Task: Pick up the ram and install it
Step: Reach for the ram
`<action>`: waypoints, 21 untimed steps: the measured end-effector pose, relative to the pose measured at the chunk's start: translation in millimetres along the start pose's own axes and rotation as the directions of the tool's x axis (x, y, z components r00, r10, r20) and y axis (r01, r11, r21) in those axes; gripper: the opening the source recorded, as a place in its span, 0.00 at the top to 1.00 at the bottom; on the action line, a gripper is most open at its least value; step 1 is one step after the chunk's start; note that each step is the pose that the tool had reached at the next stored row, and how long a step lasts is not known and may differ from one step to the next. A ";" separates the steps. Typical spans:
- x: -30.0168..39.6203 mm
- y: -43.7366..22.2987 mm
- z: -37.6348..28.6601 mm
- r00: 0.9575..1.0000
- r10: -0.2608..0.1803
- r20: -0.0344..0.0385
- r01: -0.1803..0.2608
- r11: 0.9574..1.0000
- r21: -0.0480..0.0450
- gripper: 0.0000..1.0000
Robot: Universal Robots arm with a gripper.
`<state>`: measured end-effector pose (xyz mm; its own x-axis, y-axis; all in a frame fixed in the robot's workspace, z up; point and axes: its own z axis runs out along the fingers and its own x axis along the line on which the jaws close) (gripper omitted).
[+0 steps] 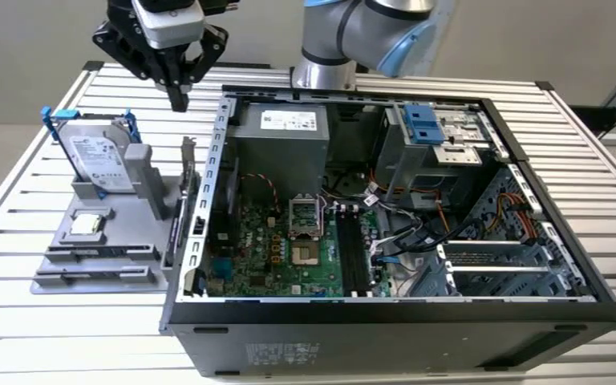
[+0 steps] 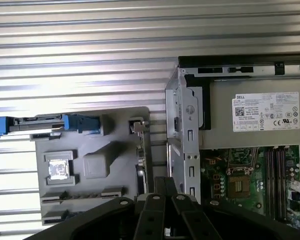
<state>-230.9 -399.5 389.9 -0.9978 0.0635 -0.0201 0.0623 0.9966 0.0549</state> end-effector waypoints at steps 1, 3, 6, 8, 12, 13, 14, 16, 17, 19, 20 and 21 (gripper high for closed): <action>3.7 -0.3 -0.1 1.000 0.000 0.000 0.000 1.000 0.000 1.00; 10.7 -0.7 -0.3 1.000 -0.002 0.000 0.002 1.000 0.000 1.00; 20.4 -1.3 -0.5 1.000 -0.004 0.000 0.004 1.000 0.000 1.00; 26.6 -1.7 -0.7 1.000 -0.005 -0.001 0.005 1.000 0.000 1.00; 39.8 -2.5 -1.0 1.000 -0.007 -0.003 0.007 1.000 0.000 1.00; 42.9 -2.7 -1.1 1.000 -0.008 -0.003 0.008 1.000 0.000 1.00; 46.1 -2.9 -1.1 1.000 -0.008 -0.003 0.008 1.000 0.000 1.00; 52.3 -3.3 -1.2 1.000 -0.009 -0.004 0.009 1.000 0.000 1.00; 55.7 -3.5 -1.3 1.000 -0.010 -0.004 0.010 1.000 0.000 1.00; 62.6 -3.9 -1.5 1.000 -0.011 -0.005 0.011 1.000 0.000 1.00; 66.0 -4.2 -1.6 1.000 -0.011 -0.005 0.011 1.000 0.000 1.00; 69.4 -4.4 -1.6 1.000 -0.012 -0.005 0.012 1.000 0.000 1.00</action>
<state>-300.5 -399.6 389.9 -0.9986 0.0513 -0.0156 0.0504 0.9972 0.0546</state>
